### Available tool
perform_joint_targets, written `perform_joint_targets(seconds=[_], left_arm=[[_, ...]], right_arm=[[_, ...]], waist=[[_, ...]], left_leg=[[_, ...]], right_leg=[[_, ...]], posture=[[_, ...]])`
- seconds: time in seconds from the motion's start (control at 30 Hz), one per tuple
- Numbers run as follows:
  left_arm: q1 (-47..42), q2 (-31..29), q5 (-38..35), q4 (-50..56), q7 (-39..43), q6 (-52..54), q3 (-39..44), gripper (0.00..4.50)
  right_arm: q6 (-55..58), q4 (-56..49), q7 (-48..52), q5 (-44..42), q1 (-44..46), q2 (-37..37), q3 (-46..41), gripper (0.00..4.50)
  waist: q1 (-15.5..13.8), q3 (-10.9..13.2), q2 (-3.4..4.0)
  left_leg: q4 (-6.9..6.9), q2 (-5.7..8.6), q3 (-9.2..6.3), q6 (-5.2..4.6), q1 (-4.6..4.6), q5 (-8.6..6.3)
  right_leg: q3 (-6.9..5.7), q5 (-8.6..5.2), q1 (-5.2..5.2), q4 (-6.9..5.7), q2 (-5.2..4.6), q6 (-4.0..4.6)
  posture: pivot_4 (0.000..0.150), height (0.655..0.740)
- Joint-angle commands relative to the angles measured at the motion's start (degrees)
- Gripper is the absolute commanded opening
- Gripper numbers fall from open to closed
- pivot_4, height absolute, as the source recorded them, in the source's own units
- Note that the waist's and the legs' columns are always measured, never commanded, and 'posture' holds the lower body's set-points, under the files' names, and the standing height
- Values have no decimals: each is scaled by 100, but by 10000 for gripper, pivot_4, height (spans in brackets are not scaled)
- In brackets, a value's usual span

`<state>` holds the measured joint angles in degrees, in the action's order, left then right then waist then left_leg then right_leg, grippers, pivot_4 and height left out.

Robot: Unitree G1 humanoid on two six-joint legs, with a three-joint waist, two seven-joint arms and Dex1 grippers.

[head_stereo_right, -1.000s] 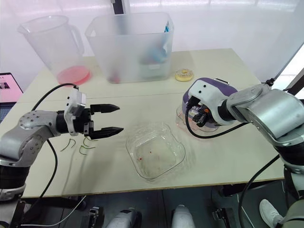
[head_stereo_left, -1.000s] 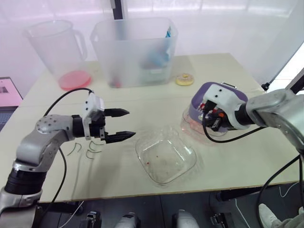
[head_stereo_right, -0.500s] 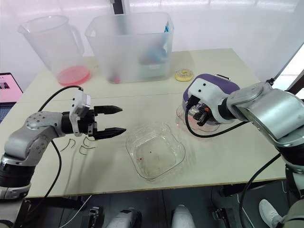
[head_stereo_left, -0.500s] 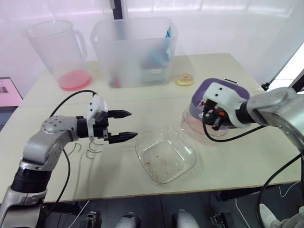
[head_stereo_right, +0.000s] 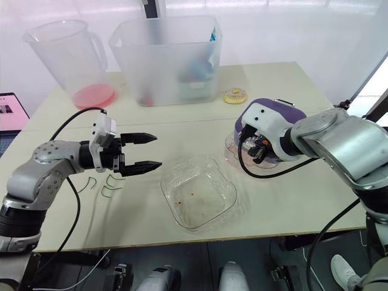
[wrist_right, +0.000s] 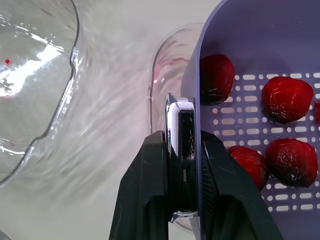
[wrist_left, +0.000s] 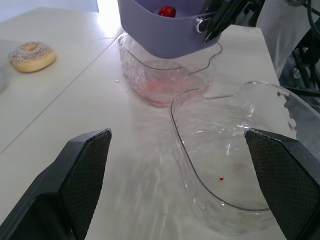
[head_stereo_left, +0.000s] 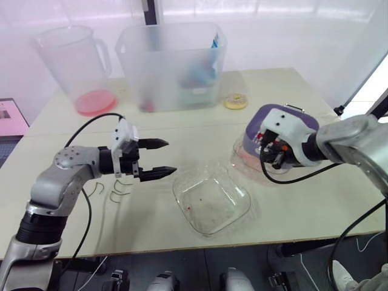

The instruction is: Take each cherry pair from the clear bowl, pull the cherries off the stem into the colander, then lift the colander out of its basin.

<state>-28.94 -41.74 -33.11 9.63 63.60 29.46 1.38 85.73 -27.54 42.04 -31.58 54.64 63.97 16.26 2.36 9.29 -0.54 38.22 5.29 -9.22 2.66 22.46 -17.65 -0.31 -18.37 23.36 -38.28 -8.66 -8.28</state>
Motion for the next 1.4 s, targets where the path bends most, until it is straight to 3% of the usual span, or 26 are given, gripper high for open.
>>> perform_joint_targets(seconds=[0.03,0.43,0.63,0.8,0.97,1.17,1.4], left_arm=[[-93,-6,-32,59,39,-111,128,45000],[166,-140,-355,306,-138,221,546,45000],[658,-189,-558,649,-585,389,1106,45000],[1673,141,-430,1041,-1199,146,1523,45000],[2529,391,-520,1715,-1715,85,1921,45000],[3250,644,-693,2429,-2187,128,2234,45000],[3548,590,-832,2685,-2310,95,2406,45000]], right_arm=[[-182,11,65,67,165,125,-275,2034],[-597,259,384,189,399,77,-8,2034],[-2257,1485,1161,1168,1025,-52,875,2034],[-4127,3274,2424,2086,1990,-1288,1892,2034],[-5786,5452,3050,2884,2520,-2649,2335,2034],[-6951,7333,3361,3357,2739,-3783,2162,2034],[-7631,8477,3466,3787,2698,-4304,1918,2034]], waist=[[1,0,0],[8,0,0],[22,0,0],[128,-1,2],[148,0,0],[138,0,0],[170,-1,2]], left_leg=[[0,0,0,0,0,0],[-1,-1,1,0,0,0],[-1,-2,6,0,0,0],[-9,-9,10,0,-5,0],[-10,-6,5,0,0,0],[-4,0,-13,1,2,1],[-7,-2,-15,4,1,2]], right_leg=[[0,0,0,0,0,0],[0,0,3,-1,0,0],[2,0,5,-1,0,0],[4,0,8,0,3,0],[5,0,12,3,0,0],[3,1,5,6,0,1],[3,0,7,4,3,1]], posture=[[1500,7400],[1500,7400],[1500,7400],[1500,7400],[1500,7400],[1500,7400],[1500,7400]])
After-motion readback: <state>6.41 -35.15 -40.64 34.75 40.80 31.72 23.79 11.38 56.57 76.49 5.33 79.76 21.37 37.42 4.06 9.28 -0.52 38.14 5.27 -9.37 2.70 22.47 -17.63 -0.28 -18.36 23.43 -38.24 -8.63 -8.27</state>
